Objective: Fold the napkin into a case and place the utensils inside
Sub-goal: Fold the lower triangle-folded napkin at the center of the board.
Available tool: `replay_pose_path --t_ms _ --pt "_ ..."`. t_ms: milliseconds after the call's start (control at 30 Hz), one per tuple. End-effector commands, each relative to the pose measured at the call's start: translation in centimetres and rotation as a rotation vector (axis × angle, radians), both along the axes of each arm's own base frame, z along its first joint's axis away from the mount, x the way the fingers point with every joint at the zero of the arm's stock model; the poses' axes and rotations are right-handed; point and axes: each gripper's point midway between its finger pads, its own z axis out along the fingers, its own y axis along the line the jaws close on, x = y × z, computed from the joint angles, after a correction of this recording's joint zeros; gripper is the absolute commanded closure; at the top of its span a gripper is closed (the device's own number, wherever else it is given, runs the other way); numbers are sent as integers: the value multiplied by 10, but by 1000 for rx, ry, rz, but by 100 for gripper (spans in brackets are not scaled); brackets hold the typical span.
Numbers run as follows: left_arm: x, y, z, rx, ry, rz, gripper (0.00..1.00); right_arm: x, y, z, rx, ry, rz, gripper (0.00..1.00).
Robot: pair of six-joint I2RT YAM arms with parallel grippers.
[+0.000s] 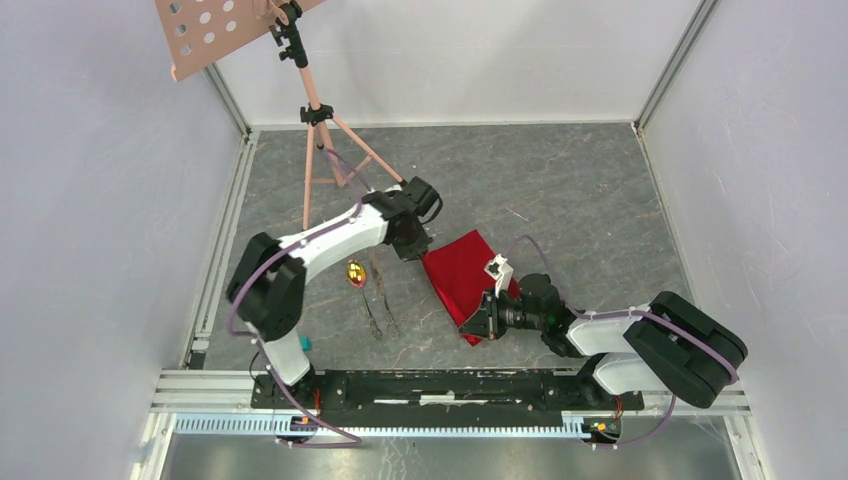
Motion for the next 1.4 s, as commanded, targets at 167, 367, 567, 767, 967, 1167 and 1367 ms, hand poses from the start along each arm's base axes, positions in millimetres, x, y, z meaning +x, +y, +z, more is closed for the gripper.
replay_pose_path --t_ms 167,367,567,767,967,1167,1367 --pt "26 13 -8 352 39 170 98 -15 -22 -21 -59 83 12 98" --pt "39 -5 -20 370 52 132 98 -3 -28 -23 -102 52 -14 95" --pt "44 -18 -36 393 89 74 98 6 -34 -24 -155 15 -30 86" --pt "44 -24 -34 397 97 59 98 18 -37 -21 -200 -29 -49 80" --pt "41 -25 -30 378 106 53 98 28 -37 -18 -225 -88 -53 74" --pt "40 -29 -32 355 128 41 98 44 -44 -15 -291 -116 -112 70" --pt "34 -30 -29 331 149 32 98 53 -31 6 -303 -259 -80 41"
